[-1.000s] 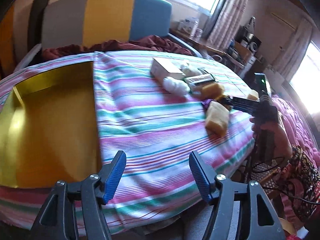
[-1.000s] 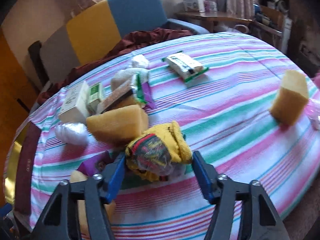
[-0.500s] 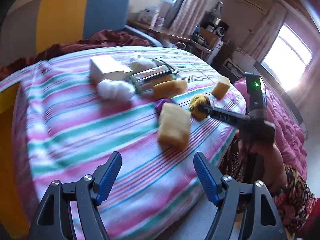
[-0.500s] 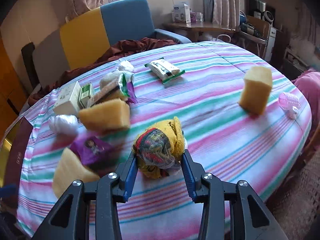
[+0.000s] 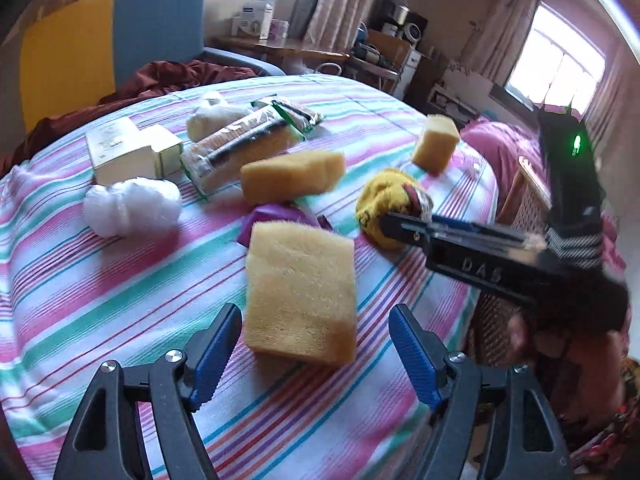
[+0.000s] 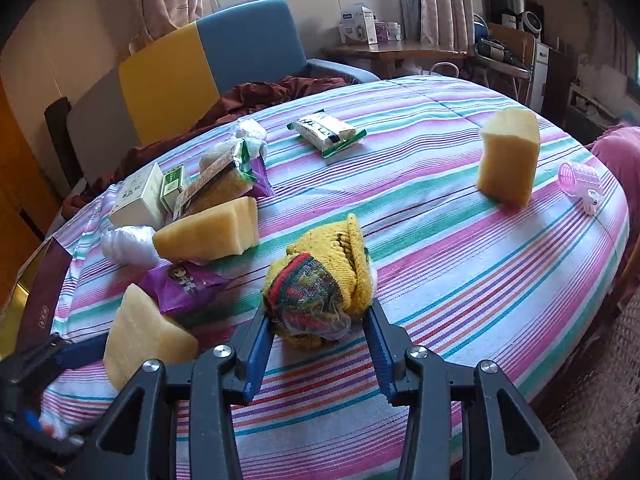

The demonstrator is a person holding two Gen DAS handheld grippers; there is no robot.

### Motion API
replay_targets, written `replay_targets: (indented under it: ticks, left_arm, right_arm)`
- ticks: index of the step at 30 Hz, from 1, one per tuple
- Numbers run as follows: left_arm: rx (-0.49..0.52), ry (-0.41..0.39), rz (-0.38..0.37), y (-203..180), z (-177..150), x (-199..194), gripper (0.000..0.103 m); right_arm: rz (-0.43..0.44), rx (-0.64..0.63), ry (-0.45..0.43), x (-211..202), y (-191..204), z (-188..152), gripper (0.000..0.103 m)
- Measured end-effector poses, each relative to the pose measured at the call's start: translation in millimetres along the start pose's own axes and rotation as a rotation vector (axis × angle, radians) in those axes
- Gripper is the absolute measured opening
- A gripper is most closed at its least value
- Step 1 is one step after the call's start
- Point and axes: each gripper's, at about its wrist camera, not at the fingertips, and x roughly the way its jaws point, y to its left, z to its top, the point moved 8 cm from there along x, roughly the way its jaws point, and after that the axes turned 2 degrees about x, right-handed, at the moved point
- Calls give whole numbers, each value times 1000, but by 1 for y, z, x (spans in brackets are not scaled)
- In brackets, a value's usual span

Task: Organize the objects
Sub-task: 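Grasp the yellow knitted toy with the right tool while the left tool grasps a yellow sponge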

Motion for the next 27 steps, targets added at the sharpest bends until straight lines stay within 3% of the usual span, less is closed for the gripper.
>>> replay_targets:
  ticks: [3,8,13,17,27]
  left_arm:
    - [-4,0,11,4,-5,6,75]
    - [-32,-20,7,16,-9,0,55]
    - [-69,-26,-22,21,-13,-6,53]
    - [-31,-33,4,18,-20,-10,52]
    - [-74,-33,-7,31,-39,-38,51]
  right_arm:
    - [-3,-2,3,0,1,-2,46]
    - [-17,-9,9,2,2,-5,47]
    - [-35,-14,14,1,4,-7,47]
    - [-46,-28,21,-2,6,-9,46]
    - [-22,-31,19,-13,21,-14,43]
